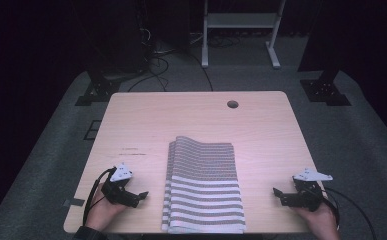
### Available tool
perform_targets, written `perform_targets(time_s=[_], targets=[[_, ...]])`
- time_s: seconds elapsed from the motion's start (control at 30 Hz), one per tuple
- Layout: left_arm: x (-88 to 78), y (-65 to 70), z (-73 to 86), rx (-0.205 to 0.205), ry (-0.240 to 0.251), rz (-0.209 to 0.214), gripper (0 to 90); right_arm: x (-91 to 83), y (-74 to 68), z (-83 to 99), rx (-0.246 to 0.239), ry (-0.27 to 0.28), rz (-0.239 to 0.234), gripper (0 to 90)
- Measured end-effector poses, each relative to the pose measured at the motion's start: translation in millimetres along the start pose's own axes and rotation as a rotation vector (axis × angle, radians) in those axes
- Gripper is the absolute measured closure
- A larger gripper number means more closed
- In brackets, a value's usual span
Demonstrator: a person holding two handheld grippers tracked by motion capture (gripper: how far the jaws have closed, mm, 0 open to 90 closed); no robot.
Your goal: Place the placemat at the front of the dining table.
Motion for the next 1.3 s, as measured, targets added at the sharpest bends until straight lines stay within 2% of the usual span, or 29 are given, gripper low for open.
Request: perform_targets(time_s=[0.27, 0.37, 0.47, 0.93, 1.3], targets=[[-0.3, 0.3, 0.0, -0.001, 0.000, -0.003, 0.0, 0.0, 0.1, 0.0, -0.001, -0.001, -0.004, 9.4], [-1.0, 1.2, -0.1, -0.004, 0.001, 0.009, 0.0, 0.0, 0.1, 0.0, -0.001, -0.001, -0.004, 9.3], [-3.5, 2.9, -4.1, -0.016, 0.023, 0.017, 0.0, 0.1, 0.1, -0.1, -0.001, -0.001, -0.004, 9.3], [-10.5, 11.7, -19.2, -0.054, 0.058, 0.056, 0.0, 0.6, -0.1, -0.4, 0.002, 0.000, 0.000, 9.4], [-11.3, 19.9, -30.6, -0.043, 0.066, 0.076, 0.0, 0.6, -0.1, -0.4, 0.002, 0.000, 0.000, 9.4]])
Point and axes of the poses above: each handheld gripper's, and its own axes: x roughly forward along the jaws, z roughly out of its underside, y roughly to its right, the point moved 7 cm from there along x, roughly forward along the jaws, and after that the axes turned 6 degrees about y, right-handed, at the moved point
